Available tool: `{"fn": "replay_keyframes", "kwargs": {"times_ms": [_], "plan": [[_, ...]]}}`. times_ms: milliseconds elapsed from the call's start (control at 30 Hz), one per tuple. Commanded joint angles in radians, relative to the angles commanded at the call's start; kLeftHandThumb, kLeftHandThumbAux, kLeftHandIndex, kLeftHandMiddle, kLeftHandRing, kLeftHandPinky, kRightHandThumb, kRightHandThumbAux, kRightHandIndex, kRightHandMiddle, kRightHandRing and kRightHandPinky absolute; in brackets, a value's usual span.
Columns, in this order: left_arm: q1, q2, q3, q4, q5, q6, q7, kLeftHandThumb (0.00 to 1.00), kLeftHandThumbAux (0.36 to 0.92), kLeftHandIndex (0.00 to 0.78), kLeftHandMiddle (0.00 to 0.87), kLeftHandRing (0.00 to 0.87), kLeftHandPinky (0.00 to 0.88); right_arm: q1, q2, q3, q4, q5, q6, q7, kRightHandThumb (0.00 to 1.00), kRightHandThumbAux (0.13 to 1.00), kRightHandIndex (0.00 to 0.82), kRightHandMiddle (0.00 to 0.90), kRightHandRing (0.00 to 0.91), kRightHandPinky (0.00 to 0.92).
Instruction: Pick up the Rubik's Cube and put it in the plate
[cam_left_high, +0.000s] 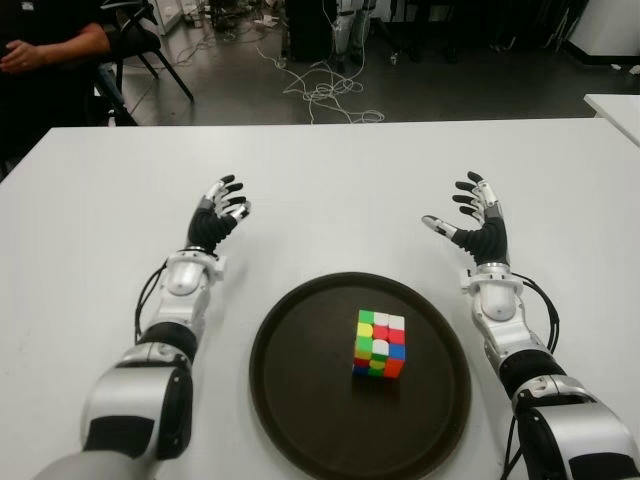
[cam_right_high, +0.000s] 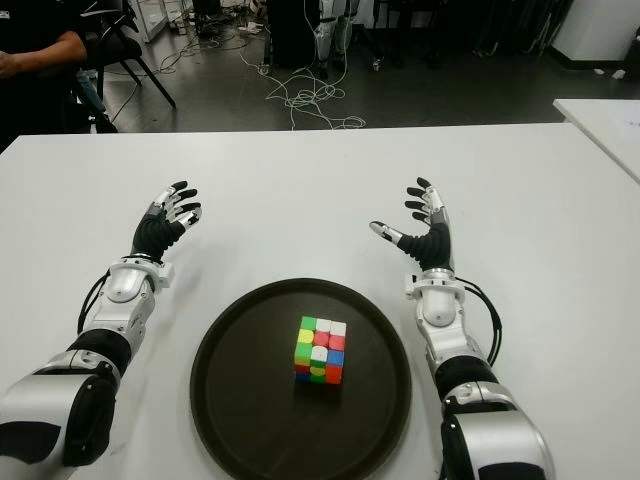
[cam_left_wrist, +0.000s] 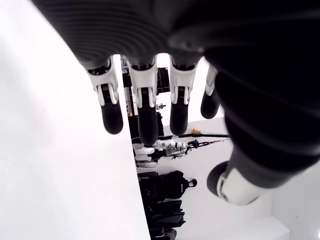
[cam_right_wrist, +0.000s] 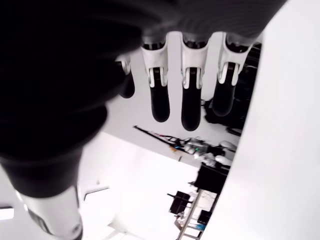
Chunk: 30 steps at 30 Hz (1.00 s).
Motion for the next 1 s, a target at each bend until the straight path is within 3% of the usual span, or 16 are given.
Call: {"fn": "replay_keyframes", "kwargs": {"times_ms": [1000], "plan": [[0.005, -0.002, 0.004, -0.005, -0.005, -0.010, -0.022, 0.186, 0.728, 0.106, 0.162, 0.175, 0.200, 0.003, 0.021, -0.054, -0.032, 0.092, 0.065, 0.132, 0.000, 0.788, 0.120, 0.226, 0.251, 0.273]]}}
